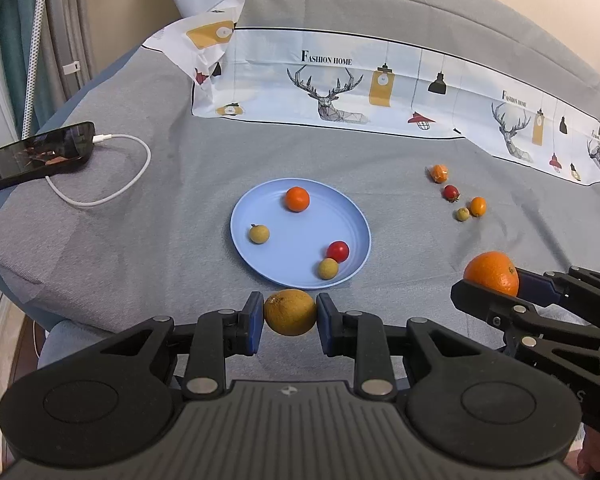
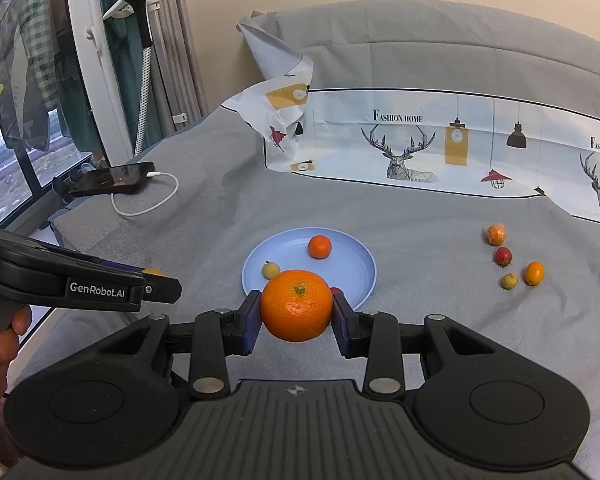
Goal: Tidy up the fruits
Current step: 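Carry both fruits over the blue plate and open both tools to release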
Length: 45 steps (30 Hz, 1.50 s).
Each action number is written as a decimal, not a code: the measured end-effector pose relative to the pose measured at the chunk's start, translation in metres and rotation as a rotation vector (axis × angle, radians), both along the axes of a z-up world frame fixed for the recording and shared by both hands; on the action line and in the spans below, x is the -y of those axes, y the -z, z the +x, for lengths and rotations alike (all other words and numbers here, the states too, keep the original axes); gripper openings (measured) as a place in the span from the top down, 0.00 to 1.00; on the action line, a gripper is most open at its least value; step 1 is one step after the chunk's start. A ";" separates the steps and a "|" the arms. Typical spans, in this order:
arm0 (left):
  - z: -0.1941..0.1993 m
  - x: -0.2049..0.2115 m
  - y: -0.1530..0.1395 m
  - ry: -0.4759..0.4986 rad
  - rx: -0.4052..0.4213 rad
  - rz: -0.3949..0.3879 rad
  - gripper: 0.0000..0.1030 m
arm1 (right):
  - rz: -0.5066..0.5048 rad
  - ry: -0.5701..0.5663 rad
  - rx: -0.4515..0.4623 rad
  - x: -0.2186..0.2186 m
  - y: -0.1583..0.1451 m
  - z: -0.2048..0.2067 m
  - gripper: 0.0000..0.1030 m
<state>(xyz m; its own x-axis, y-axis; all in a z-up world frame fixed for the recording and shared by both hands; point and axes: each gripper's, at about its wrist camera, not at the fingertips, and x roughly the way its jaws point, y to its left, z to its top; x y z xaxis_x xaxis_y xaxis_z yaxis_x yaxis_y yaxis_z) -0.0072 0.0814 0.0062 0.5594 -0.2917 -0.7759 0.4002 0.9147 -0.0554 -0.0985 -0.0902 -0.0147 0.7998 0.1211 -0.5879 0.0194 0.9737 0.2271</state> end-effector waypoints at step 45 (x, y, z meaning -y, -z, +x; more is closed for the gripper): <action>0.185 0.062 0.094 -0.081 -0.104 0.108 0.70 | -0.025 -0.054 -0.177 0.012 0.100 0.171 0.63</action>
<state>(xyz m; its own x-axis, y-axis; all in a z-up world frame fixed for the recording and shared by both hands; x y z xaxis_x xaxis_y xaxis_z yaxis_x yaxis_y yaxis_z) 0.1774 0.0198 -0.0880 0.4927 -0.1610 -0.8552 0.3220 0.9467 0.0074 0.0729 -0.1025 -0.1149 0.6765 0.1450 -0.7220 0.0039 0.9797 0.2005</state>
